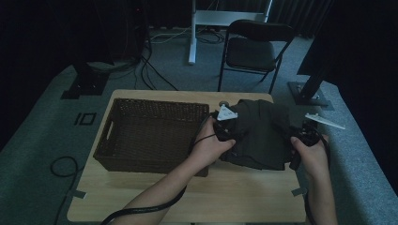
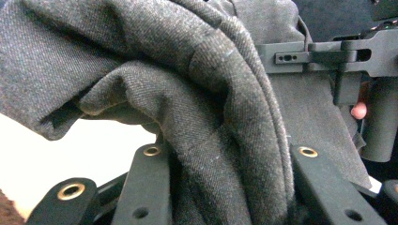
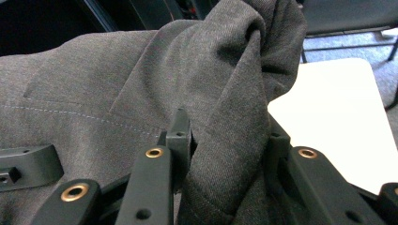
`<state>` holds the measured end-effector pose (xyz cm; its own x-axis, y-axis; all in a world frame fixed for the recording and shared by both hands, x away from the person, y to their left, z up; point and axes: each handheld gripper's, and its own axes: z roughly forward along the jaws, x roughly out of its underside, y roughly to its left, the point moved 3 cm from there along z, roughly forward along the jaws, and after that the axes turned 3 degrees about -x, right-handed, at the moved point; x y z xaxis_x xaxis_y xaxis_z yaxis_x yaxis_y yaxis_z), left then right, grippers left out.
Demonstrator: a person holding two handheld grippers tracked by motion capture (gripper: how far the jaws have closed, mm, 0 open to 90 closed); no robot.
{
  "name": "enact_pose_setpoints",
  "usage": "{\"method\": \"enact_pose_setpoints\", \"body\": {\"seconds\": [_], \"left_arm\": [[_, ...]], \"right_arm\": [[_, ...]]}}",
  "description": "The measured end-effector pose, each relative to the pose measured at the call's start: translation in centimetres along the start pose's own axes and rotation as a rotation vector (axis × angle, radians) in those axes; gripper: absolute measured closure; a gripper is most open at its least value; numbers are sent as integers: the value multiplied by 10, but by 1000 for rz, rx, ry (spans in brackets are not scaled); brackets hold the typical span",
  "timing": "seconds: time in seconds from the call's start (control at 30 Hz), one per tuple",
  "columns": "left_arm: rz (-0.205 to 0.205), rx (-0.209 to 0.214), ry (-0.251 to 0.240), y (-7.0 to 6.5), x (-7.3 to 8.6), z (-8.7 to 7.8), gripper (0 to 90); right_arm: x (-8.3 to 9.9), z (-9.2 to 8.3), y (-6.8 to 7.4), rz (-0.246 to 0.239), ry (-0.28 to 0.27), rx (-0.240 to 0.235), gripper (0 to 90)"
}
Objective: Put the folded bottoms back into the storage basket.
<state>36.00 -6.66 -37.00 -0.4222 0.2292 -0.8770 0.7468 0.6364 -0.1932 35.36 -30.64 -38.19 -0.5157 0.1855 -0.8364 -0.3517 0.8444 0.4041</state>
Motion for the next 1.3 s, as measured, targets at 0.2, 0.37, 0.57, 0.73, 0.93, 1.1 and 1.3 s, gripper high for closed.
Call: {"method": "enact_pose_setpoints", "body": {"seconds": [0.2, 0.37, 0.57, 0.73, 0.93, 1.1, 1.3], "left_arm": [[4, -19, -14, 14, -3, -19, 657], [7, -35, -16, 22, -4, -28, 657], [-1, -77, -36, 42, -3, -54, 656], [-13, -91, -43, 53, -2, -66, 655], [-10, -121, -57, 71, 0, -89, 654], [-9, -146, -58, 84, 3, -105, 654], [-17, -168, -43, 97, 6, -121, 654]], "right_arm": [[-10, 10, 20, -24, -2, -20, 651], [-12, 17, 30, -31, 1, -30, 651], [-19, 39, 60, -66, 8, -55, 651], [-23, 49, 73, -74, 17, -69, 651], [-27, 66, 95, -79, 26, -105, 650], [-28, 80, 113, -102, 30, -124, 651], [-26, 96, 130, -109, 42, -143, 651]]}}
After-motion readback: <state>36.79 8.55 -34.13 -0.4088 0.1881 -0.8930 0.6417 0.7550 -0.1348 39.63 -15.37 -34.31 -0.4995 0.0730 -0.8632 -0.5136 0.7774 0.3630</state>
